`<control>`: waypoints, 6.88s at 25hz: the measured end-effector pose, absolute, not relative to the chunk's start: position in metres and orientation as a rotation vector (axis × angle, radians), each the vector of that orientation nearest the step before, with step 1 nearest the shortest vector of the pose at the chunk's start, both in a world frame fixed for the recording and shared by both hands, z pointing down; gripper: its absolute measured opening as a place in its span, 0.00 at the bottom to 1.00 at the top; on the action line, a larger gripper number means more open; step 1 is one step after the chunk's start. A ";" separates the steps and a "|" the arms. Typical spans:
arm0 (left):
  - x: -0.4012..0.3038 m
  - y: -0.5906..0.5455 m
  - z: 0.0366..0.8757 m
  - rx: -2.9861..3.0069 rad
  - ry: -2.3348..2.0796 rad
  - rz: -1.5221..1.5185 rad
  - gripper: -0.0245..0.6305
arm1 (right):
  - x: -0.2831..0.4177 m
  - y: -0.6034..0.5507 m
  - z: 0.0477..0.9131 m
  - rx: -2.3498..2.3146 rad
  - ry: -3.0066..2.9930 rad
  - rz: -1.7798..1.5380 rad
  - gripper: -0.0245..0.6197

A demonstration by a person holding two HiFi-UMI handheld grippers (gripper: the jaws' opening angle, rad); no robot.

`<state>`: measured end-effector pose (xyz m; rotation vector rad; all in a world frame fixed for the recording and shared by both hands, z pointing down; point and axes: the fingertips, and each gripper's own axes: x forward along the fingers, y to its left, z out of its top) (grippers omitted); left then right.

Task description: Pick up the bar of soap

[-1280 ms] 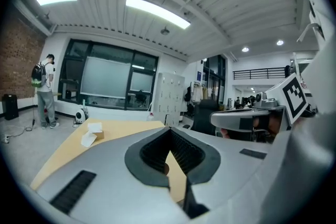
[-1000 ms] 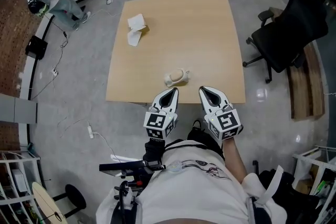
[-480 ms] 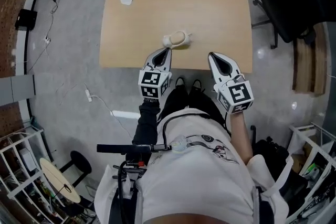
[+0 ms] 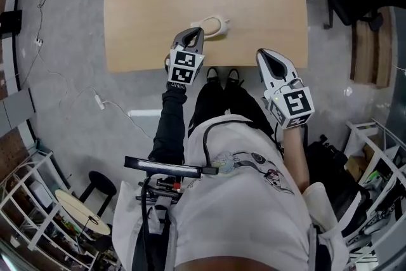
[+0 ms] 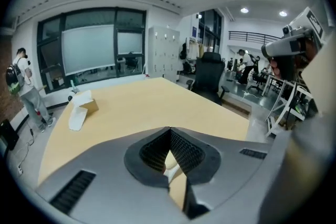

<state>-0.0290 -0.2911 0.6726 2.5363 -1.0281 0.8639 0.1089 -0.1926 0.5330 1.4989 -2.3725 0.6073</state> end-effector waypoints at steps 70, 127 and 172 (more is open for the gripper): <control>-0.021 -0.308 0.538 2.700 -1.048 0.335 0.44 | 0.093 -0.228 0.507 1.592 -2.437 0.464 0.04; -0.051 -0.289 0.380 2.778 -1.382 -0.082 0.44 | 0.083 -0.269 0.377 1.809 -2.581 -0.033 0.04; -0.046 -0.283 0.383 2.769 -1.364 -0.077 0.44 | 0.085 -0.263 0.387 1.776 -2.554 -0.022 0.04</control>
